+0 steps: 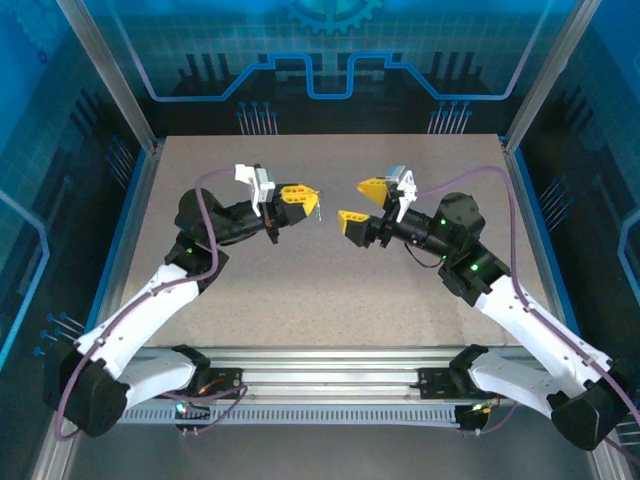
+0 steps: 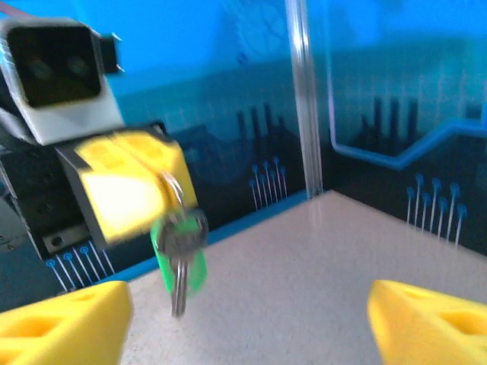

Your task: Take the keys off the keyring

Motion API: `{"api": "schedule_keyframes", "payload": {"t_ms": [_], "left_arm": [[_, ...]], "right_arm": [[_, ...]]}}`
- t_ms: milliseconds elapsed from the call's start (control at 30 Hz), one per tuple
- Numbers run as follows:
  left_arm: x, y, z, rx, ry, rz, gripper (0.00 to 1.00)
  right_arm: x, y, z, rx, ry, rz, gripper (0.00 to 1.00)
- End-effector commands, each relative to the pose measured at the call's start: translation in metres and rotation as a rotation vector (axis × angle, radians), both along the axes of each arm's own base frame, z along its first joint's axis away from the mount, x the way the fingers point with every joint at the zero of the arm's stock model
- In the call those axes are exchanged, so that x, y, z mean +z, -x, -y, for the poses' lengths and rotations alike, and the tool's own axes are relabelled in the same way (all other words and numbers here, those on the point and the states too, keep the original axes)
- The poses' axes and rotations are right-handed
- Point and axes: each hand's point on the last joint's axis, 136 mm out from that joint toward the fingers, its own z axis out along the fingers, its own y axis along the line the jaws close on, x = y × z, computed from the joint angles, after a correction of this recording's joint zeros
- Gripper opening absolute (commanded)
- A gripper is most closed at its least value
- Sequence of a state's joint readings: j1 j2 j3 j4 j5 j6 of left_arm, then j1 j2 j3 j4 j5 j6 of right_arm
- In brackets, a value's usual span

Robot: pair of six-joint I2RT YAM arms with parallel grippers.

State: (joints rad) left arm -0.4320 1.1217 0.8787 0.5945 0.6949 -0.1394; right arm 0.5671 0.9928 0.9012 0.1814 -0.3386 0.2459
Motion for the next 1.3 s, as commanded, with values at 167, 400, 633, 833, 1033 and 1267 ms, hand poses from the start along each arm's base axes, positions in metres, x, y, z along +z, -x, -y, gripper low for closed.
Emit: {"api": "schedule_keyframes", "payload": {"t_ms": [167,400,633,833,1033,1267], "left_arm": [[0.026,-0.009,-0.002,-0.127,0.088,0.172,0.0],[0.021,0.008,0.001,-0.194,0.076,0.253,0.0],[0.02,0.035,0.007,-0.258,0.088,0.285,0.0],[0.02,0.04,0.011,-0.287,0.1,0.279,0.0],[0.018,0.045,0.016,-0.311,0.102,0.274,0.0],[0.018,0.045,0.016,-0.3,0.107,0.281,0.0]], "right_arm": [[-0.011,-0.023,0.012,0.076,-0.062,-0.055,1.0],[-0.01,-0.003,-0.007,0.307,-0.017,0.011,0.6],[0.008,0.003,-0.015,0.375,-0.098,0.08,0.54],[0.026,0.02,-0.028,0.451,-0.126,0.12,0.49],[0.031,0.028,-0.038,0.47,-0.136,0.139,0.59],[0.028,0.029,-0.047,0.492,-0.137,0.122,0.59]]}}
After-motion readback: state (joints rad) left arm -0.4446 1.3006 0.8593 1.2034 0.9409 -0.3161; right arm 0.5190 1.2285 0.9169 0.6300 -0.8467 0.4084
